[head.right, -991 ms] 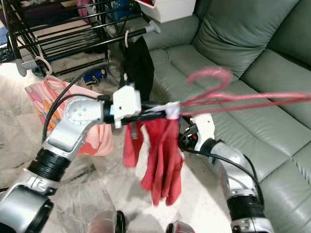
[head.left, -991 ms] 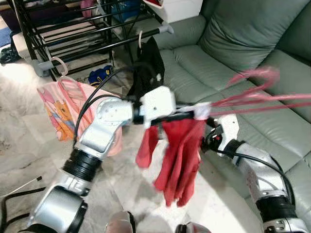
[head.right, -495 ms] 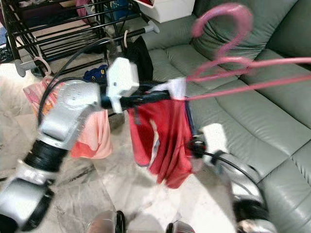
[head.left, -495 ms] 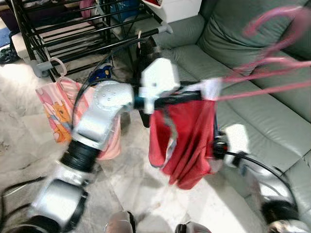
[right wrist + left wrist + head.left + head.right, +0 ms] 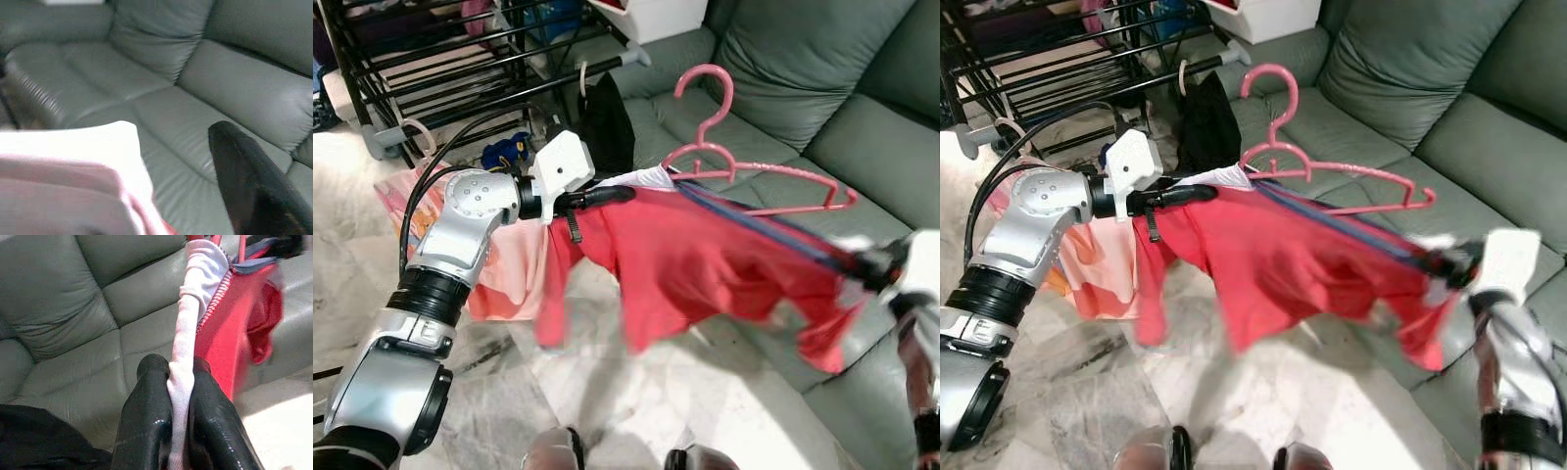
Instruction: Hang hanger
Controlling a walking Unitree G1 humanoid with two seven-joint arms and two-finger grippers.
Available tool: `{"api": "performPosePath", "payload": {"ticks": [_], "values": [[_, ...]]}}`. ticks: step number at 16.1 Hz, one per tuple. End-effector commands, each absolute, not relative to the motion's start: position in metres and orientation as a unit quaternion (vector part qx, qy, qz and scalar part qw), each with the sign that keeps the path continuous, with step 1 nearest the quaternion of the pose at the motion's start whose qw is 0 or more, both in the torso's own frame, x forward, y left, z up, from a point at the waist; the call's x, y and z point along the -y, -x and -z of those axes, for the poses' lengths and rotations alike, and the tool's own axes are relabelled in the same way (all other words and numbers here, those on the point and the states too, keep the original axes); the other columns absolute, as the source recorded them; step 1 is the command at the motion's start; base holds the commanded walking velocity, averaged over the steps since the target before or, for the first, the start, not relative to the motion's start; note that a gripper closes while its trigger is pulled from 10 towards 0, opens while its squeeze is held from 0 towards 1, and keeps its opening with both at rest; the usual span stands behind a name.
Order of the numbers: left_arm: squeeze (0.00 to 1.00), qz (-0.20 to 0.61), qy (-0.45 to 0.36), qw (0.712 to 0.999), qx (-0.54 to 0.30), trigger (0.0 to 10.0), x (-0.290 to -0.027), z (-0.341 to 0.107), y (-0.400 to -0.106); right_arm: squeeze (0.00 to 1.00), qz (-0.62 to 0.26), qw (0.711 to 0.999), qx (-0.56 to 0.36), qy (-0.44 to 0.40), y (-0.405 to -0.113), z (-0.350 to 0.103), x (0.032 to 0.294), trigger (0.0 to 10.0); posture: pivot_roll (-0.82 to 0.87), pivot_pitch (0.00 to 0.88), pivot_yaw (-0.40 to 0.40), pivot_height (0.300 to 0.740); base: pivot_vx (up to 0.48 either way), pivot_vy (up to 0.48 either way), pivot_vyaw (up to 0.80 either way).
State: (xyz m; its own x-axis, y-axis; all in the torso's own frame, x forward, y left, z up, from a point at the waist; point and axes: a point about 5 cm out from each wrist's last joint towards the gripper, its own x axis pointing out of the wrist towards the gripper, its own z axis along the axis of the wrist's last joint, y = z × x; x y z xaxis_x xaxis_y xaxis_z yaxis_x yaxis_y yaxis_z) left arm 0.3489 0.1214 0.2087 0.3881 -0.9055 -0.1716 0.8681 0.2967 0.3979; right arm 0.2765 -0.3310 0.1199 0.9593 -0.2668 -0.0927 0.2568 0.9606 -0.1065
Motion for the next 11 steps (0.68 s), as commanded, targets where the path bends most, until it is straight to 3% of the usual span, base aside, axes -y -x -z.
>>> {"api": "performPosePath", "payload": {"ticks": [1, 3, 6, 11], "values": [[0.0, 0.504, -0.183, 0.842, 0.059, 0.0, -0.155, -0.226, -0.354, 0.0, 0.226, 0.971, -0.079, 0.027, -0.257, -0.115, 0.365, 0.0, -0.04, 0.064, 0.025, 0.74, 0.0, 0.0, 0.0], [0.0, 0.551, -0.172, 0.816, 0.014, 0.0, -0.157, -0.21, -0.343, 0.0, 0.24, 0.969, -0.055, 0.004, -0.269, -0.128, 0.366, 0.0, -0.03, 0.061, 0.021, 0.74, 0.0, 0.0, 0.0], [0.0, 0.566, -0.194, 0.801, -0.033, 0.0, -0.16, -0.183, -0.338, 0.0, 0.233, 0.972, -0.034, 0.013, -0.283, -0.141, 0.362, 0.0, -0.03, 0.053, 0.016, 0.74, 0.0, 0.0, 0.0], [0.0, 0.522, -0.249, 0.814, -0.061, 0.0, -0.156, -0.153, -0.344, 0.0, 0.207, 0.978, -0.023, 0.022, -0.295, -0.151, 0.355, 0.0, -0.04, 0.05, 0.02, 0.74, 0.0, 0.0, 0.0]]}}
